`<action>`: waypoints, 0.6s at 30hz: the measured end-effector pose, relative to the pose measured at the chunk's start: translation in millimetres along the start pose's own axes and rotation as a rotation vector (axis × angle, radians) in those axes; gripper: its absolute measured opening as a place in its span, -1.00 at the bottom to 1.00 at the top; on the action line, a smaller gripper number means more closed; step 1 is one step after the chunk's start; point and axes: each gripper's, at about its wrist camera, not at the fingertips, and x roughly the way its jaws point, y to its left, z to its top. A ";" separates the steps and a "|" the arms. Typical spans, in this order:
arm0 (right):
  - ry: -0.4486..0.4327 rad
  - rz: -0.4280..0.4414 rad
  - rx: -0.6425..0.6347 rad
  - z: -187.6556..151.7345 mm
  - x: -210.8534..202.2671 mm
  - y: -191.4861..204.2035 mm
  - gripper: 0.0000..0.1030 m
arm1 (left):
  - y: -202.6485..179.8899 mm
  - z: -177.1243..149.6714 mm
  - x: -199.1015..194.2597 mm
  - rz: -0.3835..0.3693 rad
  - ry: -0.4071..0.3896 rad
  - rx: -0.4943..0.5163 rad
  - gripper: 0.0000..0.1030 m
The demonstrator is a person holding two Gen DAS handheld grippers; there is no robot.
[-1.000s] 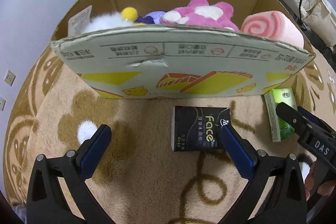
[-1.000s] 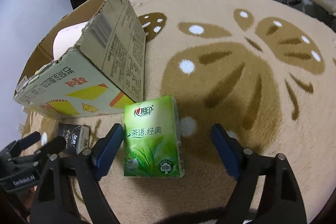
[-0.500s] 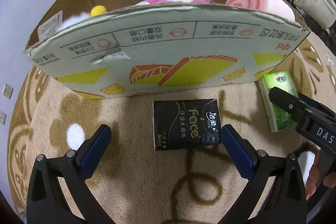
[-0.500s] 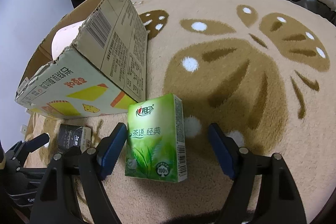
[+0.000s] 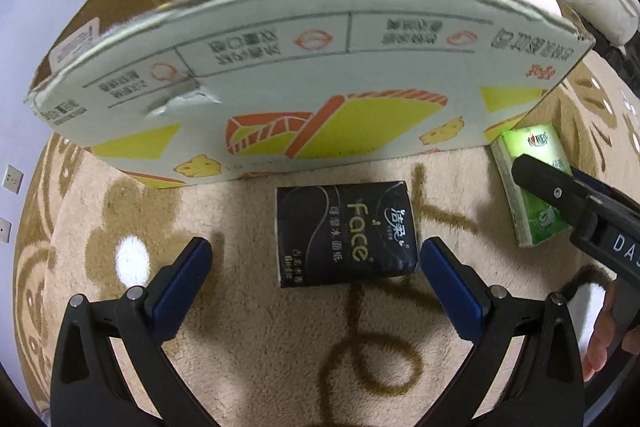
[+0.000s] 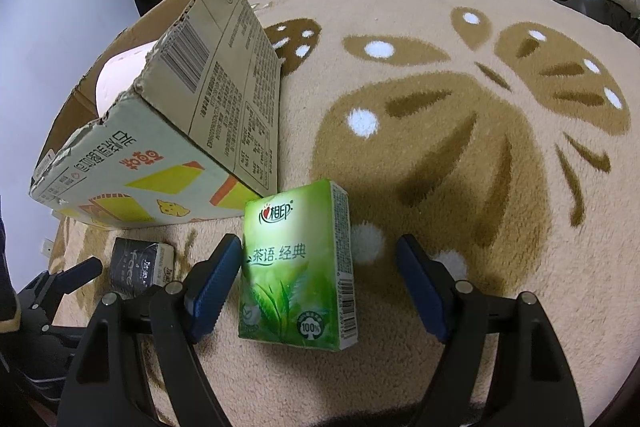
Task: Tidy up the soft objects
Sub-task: 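Grasp black tissue pack with left tool while right tool grasps green pack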
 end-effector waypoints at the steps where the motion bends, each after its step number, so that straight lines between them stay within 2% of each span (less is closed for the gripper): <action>1: 0.000 0.000 0.000 0.2 0.2 0.1 0.62 | -2.2 -0.5 1.9 0.001 0.001 0.004 0.99; 10: -0.002 0.017 -0.010 1.1 0.2 1.6 0.49 | -14.8 -2.5 9.4 -0.006 -0.010 0.000 0.96; 11: -0.003 0.018 -0.012 0.9 -0.2 2.9 0.45 | -14.7 -2.7 8.5 -0.006 -0.014 0.001 0.91; 13: -0.004 0.019 -0.018 0.8 -0.7 5.4 0.40 | -14.4 -2.8 9.7 -0.013 -0.016 0.002 0.65; 14: -0.005 0.020 -0.023 0.5 -0.8 6.9 0.35 | -14.6 -3.2 10.2 -0.017 -0.014 0.001 0.59; 16: -0.005 0.034 -0.035 0.5 -1.0 9.5 0.20 | -14.6 -3.6 12.8 -0.030 -0.007 -0.007 0.31; 18: -0.005 0.037 -0.048 -0.9 -1.0 13.2 0.12 | -14.2 -3.8 14.1 -0.047 -0.007 -0.024 0.24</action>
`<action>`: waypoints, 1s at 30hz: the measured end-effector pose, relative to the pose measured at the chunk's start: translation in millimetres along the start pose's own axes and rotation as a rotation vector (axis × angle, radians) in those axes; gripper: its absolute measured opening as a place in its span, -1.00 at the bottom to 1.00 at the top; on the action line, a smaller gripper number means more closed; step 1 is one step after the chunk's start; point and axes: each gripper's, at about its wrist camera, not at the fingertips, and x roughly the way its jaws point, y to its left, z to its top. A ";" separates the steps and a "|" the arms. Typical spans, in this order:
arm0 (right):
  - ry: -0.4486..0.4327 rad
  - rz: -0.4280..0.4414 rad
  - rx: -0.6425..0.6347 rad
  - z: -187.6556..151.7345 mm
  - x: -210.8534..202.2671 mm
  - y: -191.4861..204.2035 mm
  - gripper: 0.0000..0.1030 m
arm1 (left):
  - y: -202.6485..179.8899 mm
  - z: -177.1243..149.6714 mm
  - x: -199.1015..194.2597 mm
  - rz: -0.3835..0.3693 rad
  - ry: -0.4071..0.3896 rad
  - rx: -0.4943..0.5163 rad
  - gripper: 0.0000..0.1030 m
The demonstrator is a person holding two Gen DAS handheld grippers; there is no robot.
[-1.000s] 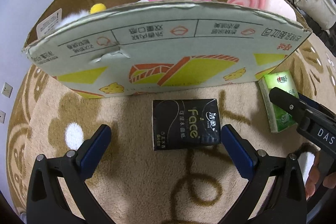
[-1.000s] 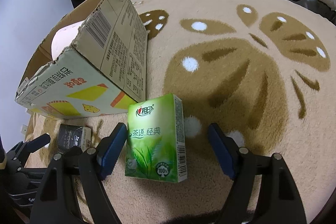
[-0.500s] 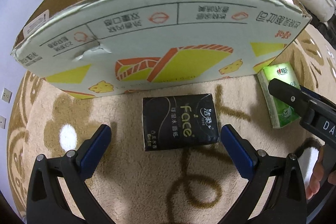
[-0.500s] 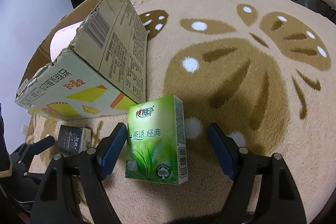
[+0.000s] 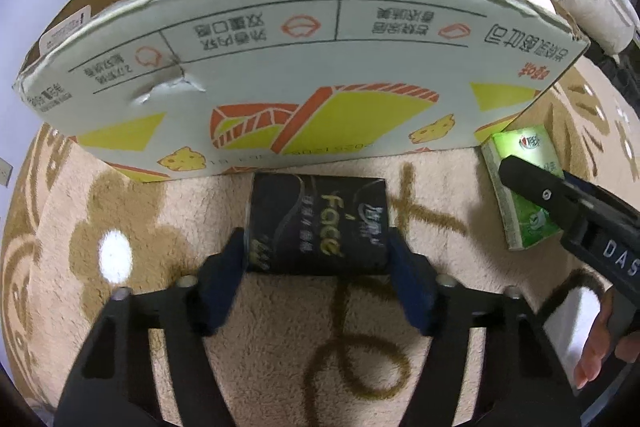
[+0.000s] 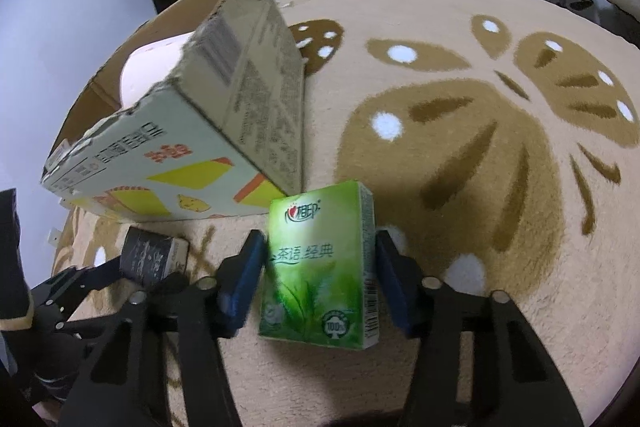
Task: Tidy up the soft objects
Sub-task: 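Grasp black tissue pack with left tool while right tool grasps green pack, then carry black pack into box with left tool while right tool carries green pack in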
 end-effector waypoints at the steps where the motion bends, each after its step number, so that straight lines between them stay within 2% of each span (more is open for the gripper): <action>1: -0.002 -0.004 -0.009 -0.3 -0.3 0.9 0.12 | 0.0 0.0 -0.3 0.001 -0.006 -0.003 0.24; 6: -0.001 0.006 0.001 -0.7 -0.4 0.0 0.11 | 6.1 -3.3 0.1 -0.009 -0.018 -0.008 0.23; 14: -0.013 0.000 0.020 -3.4 -4.3 -4.0 0.10 | 13.6 -11.2 -20.7 0.023 -0.038 -0.008 0.23; 30: -0.147 0.007 0.008 -16.8 -41.6 -3.8 0.06 | 21.8 -28.1 -62.0 0.116 -0.120 -0.028 0.23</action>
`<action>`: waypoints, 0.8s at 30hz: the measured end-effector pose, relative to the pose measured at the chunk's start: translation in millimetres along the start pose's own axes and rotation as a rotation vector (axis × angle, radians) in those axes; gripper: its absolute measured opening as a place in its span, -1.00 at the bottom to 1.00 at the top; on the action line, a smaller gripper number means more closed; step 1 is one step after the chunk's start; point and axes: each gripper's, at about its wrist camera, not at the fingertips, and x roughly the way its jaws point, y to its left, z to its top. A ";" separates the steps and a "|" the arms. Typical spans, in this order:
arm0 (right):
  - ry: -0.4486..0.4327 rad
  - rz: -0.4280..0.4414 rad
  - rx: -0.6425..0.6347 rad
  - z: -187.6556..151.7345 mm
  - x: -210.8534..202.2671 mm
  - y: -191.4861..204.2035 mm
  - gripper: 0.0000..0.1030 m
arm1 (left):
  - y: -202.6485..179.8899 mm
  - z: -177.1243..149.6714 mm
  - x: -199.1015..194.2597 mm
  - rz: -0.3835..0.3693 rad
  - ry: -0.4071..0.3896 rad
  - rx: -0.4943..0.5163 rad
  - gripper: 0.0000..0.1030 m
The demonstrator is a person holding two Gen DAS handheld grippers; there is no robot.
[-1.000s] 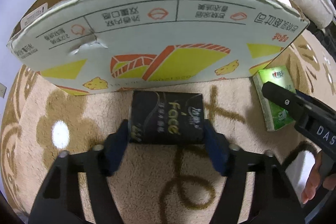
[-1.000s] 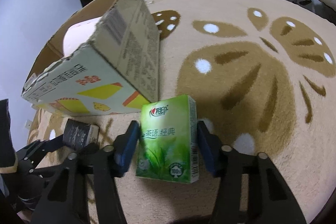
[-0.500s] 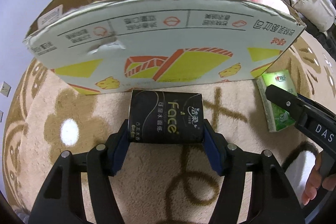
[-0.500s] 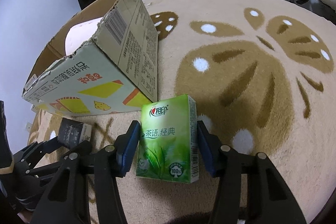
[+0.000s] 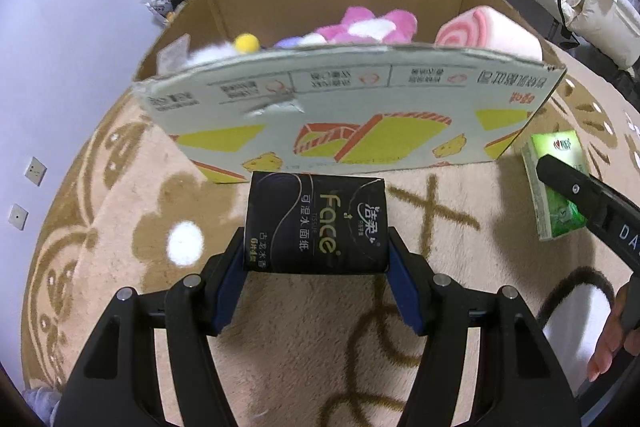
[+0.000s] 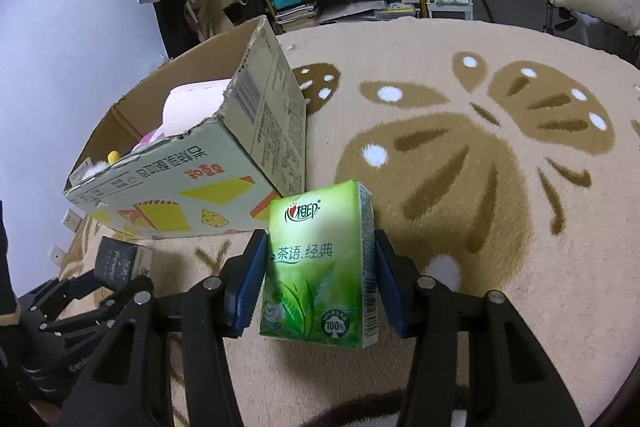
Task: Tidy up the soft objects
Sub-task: 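Carry black pack into box with left tool while right tool carries green pack in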
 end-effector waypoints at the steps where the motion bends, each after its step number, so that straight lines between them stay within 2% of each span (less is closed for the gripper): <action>1: -0.006 -0.002 -0.004 -1.0 -2.6 0.8 0.06 | 0.7 -0.2 -3.7 0.008 -0.010 -0.004 0.23; 15: -0.108 -0.025 -0.042 1.0 -37.3 10.5 0.05 | 25.9 3.2 -66.0 0.111 -0.158 -0.065 0.23; 24: -0.205 -0.014 -0.116 10.3 -65.1 34.9 0.05 | 41.9 12.0 -100.4 0.185 -0.263 -0.071 0.23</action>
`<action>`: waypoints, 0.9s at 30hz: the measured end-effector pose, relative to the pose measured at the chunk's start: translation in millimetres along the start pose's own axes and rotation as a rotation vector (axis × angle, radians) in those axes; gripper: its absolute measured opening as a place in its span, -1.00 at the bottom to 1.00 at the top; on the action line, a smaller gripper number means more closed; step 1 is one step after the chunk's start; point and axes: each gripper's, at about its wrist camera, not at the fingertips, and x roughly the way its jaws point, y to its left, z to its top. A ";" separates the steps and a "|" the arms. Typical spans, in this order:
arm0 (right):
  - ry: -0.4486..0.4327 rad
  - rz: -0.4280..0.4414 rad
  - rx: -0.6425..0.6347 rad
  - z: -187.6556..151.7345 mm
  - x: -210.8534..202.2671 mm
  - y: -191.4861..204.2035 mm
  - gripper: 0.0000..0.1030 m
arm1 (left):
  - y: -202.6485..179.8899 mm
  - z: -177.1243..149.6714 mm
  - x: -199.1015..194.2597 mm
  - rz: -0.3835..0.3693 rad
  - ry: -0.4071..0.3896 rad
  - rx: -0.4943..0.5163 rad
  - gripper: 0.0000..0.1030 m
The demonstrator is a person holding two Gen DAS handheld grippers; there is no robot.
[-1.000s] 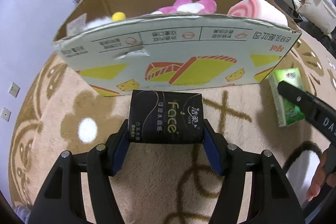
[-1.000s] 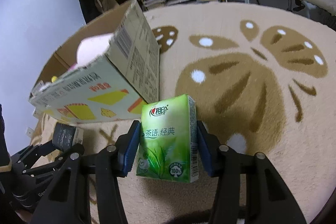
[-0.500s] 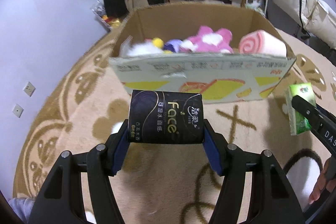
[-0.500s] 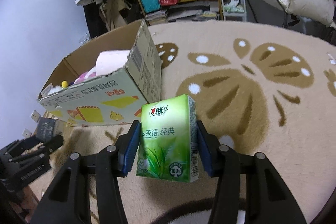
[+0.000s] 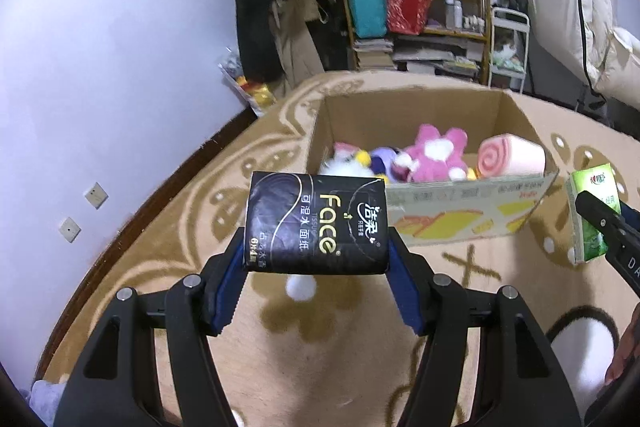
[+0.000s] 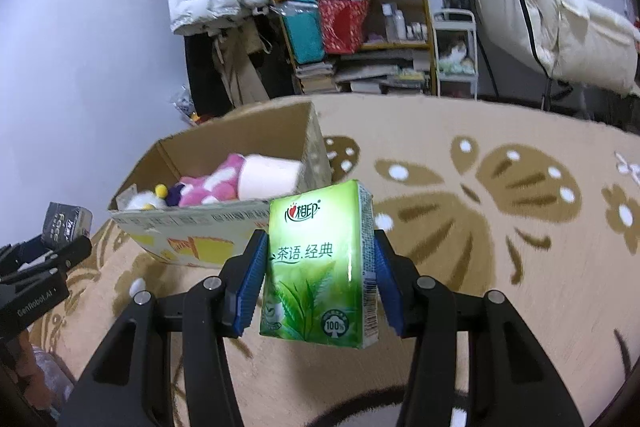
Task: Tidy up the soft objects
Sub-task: 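Carry black pack into box with left tool while right tool carries green pack in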
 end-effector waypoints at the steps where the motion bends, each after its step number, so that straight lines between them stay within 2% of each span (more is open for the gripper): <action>1: -0.011 0.002 -0.006 2.0 -2.3 2.1 0.05 | 2.6 2.7 -2.8 0.005 -0.010 -0.006 0.23; 9: -0.106 0.050 -0.061 33.7 -14.6 23.0 0.05 | 16.1 25.3 -11.9 0.023 -0.074 -0.042 0.23; 16: -0.145 0.088 -0.129 63.0 -2.6 47.5 0.05 | 21.9 50.4 -1.3 0.026 -0.106 -0.070 0.23; 22: -0.138 0.107 -0.154 79.0 19.7 60.0 0.05 | 23.6 70.6 12.6 0.015 -0.117 -0.082 0.23; 27: -0.091 0.125 -0.120 74.2 42.3 56.0 0.07 | 19.8 77.1 27.3 -0.014 -0.107 -0.088 0.24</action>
